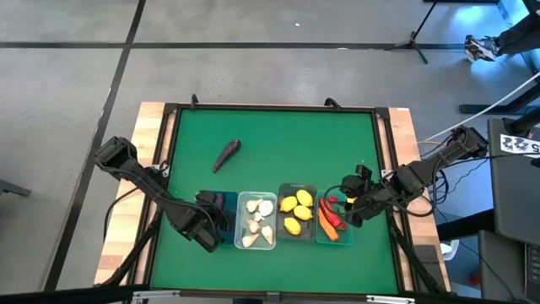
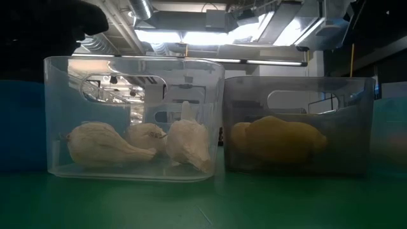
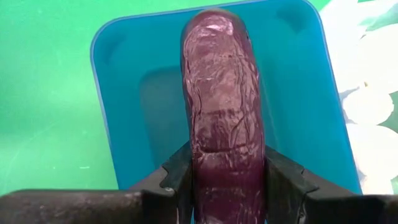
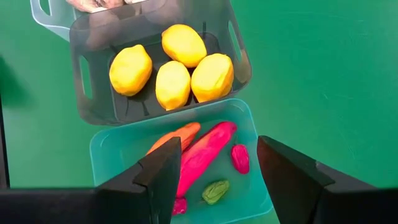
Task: Sort produce into baskets
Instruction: Put the eggplant into the dark blue bin
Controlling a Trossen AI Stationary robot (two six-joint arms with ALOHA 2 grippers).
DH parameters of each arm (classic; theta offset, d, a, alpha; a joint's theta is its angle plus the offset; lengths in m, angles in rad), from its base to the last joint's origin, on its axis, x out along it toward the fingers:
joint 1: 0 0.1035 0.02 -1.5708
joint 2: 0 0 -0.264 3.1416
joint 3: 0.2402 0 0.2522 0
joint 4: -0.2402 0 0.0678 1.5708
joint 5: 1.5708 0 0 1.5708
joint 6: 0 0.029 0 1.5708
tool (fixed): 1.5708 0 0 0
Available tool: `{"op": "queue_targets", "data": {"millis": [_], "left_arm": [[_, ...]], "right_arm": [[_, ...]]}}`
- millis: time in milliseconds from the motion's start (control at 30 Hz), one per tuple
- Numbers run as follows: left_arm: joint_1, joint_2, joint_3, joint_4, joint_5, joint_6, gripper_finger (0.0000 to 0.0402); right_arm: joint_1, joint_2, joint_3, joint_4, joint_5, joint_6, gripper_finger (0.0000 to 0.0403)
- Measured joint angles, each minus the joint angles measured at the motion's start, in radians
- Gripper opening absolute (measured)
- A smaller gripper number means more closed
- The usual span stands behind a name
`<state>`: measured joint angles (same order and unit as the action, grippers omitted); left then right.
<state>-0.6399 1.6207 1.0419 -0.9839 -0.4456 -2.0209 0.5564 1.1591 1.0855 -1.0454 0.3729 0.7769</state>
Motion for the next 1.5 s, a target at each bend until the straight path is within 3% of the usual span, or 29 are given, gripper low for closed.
{"op": "queue_targets", "data": {"millis": [533, 867, 1033, 1200, 1333, 1500], "left_arm": [[-0.003, 0.000, -0.001, 0.035, 0.000, 0.063, 0.0139], [-0.001, 0.000, -0.001, 0.033, 0.009, 0.075, 0.0241], [-0.001, -0.008, -0.001, 0.039, 0.023, 0.096, 0.0264], [0.019, -0.071, 0.034, -0.008, 0.004, 0.216, 0.0258], [0.065, -0.150, 0.071, -0.087, -0.082, 0.339, 0.0256], [0.195, -0.239, 0.074, -0.166, -0.174, 0.614, 0.0254]], "right_arm": [[0.000, 0.000, 0.000, 0.000, 0.000, 0.000, 0.0209], [0.000, 0.000, 0.000, 0.000, 0.000, 0.000, 0.0209], [0.000, 0.000, 0.000, 0.000, 0.000, 0.000, 0.0209], [0.000, 0.000, 0.000, 0.000, 0.000, 0.000, 0.0209], [0.000, 0.000, 0.000, 0.000, 0.000, -0.001, 0.0209], [0.000, 0.000, 0.000, 0.001, 0.000, -0.024, 0.0209]]}}
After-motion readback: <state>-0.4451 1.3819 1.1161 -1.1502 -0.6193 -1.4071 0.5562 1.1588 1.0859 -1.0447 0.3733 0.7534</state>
